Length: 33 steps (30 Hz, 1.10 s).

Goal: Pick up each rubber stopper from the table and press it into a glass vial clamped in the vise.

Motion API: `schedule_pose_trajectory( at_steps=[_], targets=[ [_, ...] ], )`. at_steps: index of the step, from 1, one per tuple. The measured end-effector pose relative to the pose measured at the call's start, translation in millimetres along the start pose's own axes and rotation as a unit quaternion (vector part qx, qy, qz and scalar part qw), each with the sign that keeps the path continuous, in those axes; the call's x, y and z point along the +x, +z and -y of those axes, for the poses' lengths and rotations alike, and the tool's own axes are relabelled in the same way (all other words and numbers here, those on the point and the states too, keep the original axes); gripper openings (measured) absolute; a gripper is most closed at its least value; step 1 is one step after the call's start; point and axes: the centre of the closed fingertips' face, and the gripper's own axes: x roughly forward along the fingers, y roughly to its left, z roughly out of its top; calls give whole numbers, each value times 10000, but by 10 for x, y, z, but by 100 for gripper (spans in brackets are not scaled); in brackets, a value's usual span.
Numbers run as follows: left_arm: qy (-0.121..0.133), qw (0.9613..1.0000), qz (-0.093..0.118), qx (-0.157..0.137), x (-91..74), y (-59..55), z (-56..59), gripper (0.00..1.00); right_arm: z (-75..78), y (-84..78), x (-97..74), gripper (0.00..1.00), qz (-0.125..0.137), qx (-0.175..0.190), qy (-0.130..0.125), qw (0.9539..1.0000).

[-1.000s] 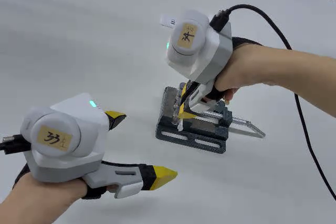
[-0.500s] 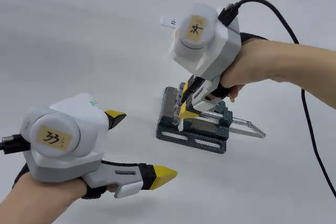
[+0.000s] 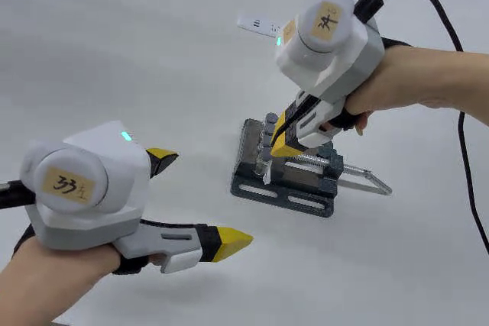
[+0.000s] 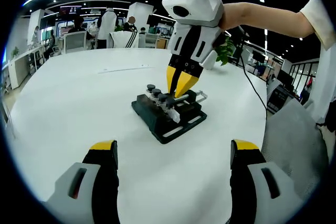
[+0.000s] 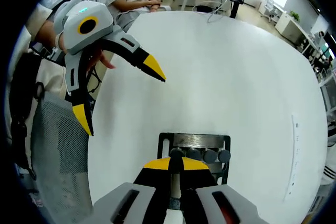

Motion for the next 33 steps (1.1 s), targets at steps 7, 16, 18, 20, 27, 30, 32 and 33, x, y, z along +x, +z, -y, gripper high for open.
schedule_pose_trajectory(
  at_steps=[7, 16, 18, 20, 27, 30, 32, 33],
  targets=[
    [-24, 10000, -37, -34, 21, -38, -10, 87, -43, 4, 31, 0, 24, 25, 75, 10000],
    [-43, 9999, -77, -75, 36, -74, -18, 87, -19, -13, 78, 0, -74, -10, 142, 9999],
    [-45, 9999, -89, -89, 43, -86, -17, 87, -24, -9, 83, 0, -115, -87, 170, 9998],
    [-58, 9999, -101, -113, 54, -102, -15, 87, -15, 6, 97, 0, -171, -121, 201, 9996],
    [-84, 9998, -119, -149, 93, -124, -23, 87, -25, -3, 120, 0, -407, -87, 339, 9986],
    [-86, 9997, -115, -187, 114, -131, -43, 87, -4, -3, 139, 0, -412, -32, 412, 9983],
    [-97, 9997, -126, -186, 124, -134, -40, 87, 0, -3, 148, 0, -387, 0, 433, 9983],
    [-104, 9997, -123, -185, 127, -133, -41, 87, -8, -5, 147, 0, -385, 27, 433, 9983]
  ],
)
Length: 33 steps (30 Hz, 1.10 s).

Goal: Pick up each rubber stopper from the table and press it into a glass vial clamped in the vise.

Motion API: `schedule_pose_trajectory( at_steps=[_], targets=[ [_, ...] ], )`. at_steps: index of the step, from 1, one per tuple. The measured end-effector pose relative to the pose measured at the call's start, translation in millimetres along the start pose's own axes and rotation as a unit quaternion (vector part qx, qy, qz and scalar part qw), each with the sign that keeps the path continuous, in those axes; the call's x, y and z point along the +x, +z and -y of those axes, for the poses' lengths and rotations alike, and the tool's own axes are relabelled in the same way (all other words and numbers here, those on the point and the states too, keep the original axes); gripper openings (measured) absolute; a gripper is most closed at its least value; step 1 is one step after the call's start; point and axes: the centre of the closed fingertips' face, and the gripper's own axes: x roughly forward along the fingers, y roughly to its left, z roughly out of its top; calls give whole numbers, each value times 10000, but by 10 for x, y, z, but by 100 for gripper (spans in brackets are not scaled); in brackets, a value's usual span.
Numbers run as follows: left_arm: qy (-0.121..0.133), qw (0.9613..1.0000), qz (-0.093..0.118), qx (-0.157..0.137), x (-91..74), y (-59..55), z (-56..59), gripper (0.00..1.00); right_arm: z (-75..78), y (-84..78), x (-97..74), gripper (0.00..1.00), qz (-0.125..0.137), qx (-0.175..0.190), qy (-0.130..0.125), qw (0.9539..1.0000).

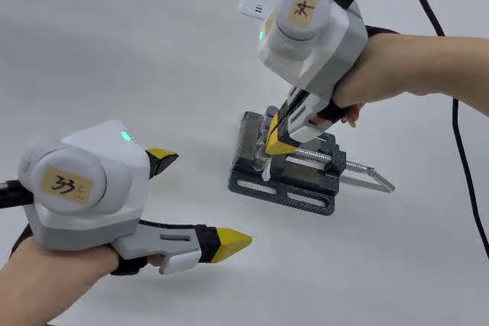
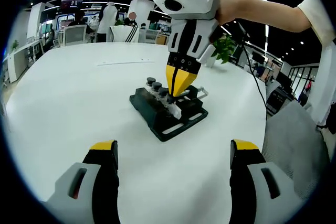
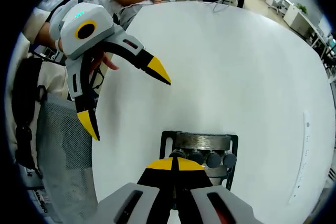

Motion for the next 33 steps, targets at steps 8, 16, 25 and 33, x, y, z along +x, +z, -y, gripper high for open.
schedule_pose_trajectory(
  at_steps=[8, 16, 25, 33],
  targets=[
    [-21, 10000, 28, -47, 34, -8, -12, 87, 12, -8, 38, 0, -168, 36, -56, 9998],
    [6, 9999, 65, -112, 45, -38, 2, 87, 3, 5, 60, 0, -259, 207, 56, 9994],
    [33, 9999, 87, -141, 49, -40, 19, 87, -16, -8, 73, 0, -521, -132, 76, 9985],
    [89, 9997, 113, -197, 42, -46, 1, 86, -21, -22, 63, 0, -663, -177, 254, 9973]
  ],
)
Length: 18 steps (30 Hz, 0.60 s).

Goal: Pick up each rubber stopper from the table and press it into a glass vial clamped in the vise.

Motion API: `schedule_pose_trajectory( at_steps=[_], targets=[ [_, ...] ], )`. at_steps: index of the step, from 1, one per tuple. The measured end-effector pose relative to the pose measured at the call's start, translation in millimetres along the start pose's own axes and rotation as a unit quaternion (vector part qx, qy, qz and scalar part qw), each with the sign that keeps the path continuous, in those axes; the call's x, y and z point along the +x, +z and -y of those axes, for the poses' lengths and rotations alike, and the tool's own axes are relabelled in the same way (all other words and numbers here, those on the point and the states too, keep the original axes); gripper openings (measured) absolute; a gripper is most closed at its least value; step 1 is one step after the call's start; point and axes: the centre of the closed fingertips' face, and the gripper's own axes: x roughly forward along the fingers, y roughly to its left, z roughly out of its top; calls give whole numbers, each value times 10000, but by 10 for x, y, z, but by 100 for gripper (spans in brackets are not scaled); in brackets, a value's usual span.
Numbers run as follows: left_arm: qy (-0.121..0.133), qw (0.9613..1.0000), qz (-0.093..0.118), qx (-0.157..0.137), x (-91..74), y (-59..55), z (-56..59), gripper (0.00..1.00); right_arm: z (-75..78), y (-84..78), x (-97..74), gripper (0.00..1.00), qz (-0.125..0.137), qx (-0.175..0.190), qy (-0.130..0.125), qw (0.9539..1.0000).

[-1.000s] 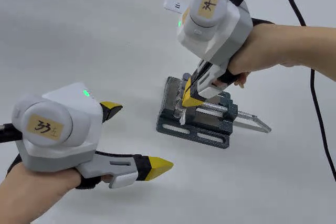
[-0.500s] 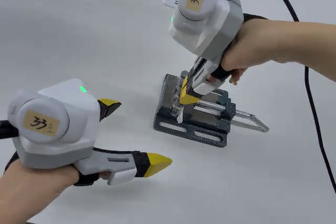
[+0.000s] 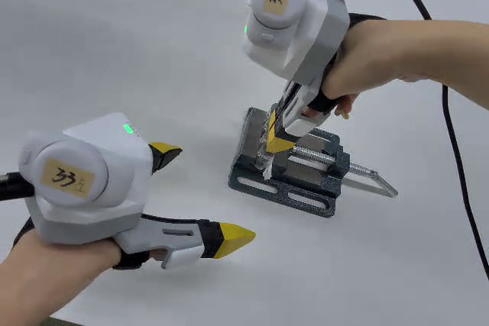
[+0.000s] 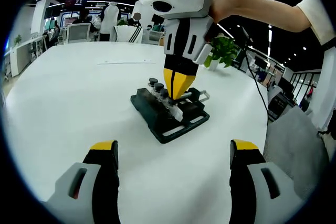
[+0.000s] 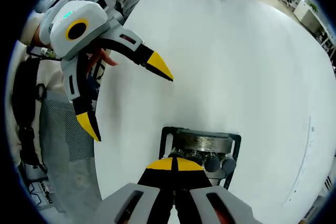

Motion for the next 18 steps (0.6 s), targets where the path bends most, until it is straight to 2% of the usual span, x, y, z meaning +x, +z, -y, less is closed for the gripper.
schedule_pose_trajectory(
  at_steps=[4, 6, 11, 14, 15, 17, 18],
  targets=[
    [-9, 10000, -43, -16, 3, -18, -1, 86, 13, 16, 9, 0, -231, -175, -97, 9995],
    [-33, 10000, -45, -14, 11, -7, 14, 86, 22, 14, 10, 0, -233, -173, -116, 9995],
    [-53, 10000, -23, 3, 30, 7, 17, 86, 45, 2, 14, 0, -54, 10, -75, 10000],
    [-66, 10000, -28, 17, 35, 10, 20, 86, 54, 12, 24, 0, -42, 95, -103, 9999],
    [-68, 10000, -31, 28, 35, 12, 22, 86, 53, 12, 26, 0, -46, -44, -127, 9999],
    [-73, 10000, -21, 20, 34, 17, 27, 86, 44, 17, 29, 0, 6, 98, -88, 9999],
    [-70, 10000, -16, 26, 31, 23, 31, 86, 49, 17, 28, 0, 37, 50, -70, 10000]
  ],
)
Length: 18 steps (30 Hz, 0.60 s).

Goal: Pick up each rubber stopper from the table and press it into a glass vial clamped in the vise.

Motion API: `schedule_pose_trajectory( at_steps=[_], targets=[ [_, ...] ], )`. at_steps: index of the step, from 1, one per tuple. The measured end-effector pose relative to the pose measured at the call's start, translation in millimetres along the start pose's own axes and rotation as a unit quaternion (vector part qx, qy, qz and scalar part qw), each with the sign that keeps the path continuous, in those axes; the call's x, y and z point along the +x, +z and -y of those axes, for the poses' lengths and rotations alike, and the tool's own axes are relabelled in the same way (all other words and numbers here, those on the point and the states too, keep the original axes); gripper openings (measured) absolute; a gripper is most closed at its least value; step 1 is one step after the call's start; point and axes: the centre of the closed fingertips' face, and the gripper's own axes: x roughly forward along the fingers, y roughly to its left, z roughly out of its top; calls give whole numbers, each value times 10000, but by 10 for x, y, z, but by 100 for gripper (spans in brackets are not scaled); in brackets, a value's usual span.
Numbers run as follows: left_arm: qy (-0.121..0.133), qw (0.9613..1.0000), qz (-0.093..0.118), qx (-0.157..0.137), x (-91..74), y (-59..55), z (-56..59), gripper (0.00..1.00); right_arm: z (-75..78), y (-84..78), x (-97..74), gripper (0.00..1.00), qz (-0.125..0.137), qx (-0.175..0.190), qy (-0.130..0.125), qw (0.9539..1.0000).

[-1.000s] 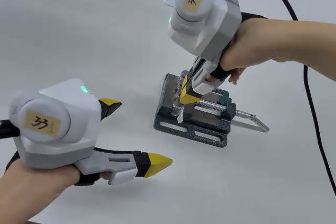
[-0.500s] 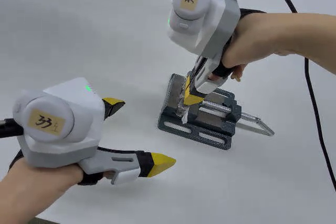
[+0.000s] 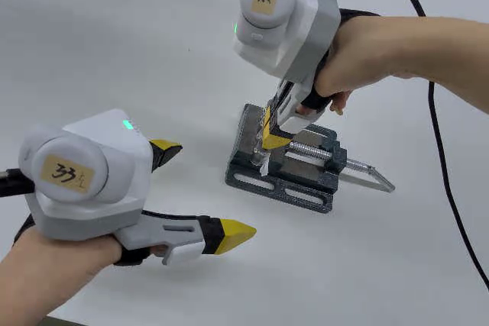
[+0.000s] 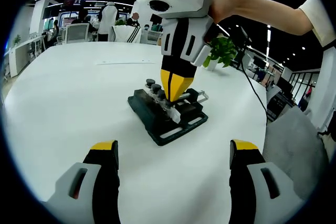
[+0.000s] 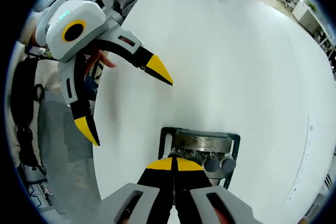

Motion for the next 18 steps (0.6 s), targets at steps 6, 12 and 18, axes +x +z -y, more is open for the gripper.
schedule_pose_trajectory(
  at_steps=[6, 12, 18],
  targets=[
    [22, 10000, 29, 44, -33, 55, 14, 86, -53, 7, -5, 0, 139, 74, -15, 9999],
    [3, 9998, 69, 203, -60, 202, 31, 86, -62, 8, -12, 0, 179, 53, -78, 9998],
    [-6, 9991, 98, 423, -112, 346, 81, 86, -42, 4, -40, 0, 116, 217, 35, 9997]
  ],
)
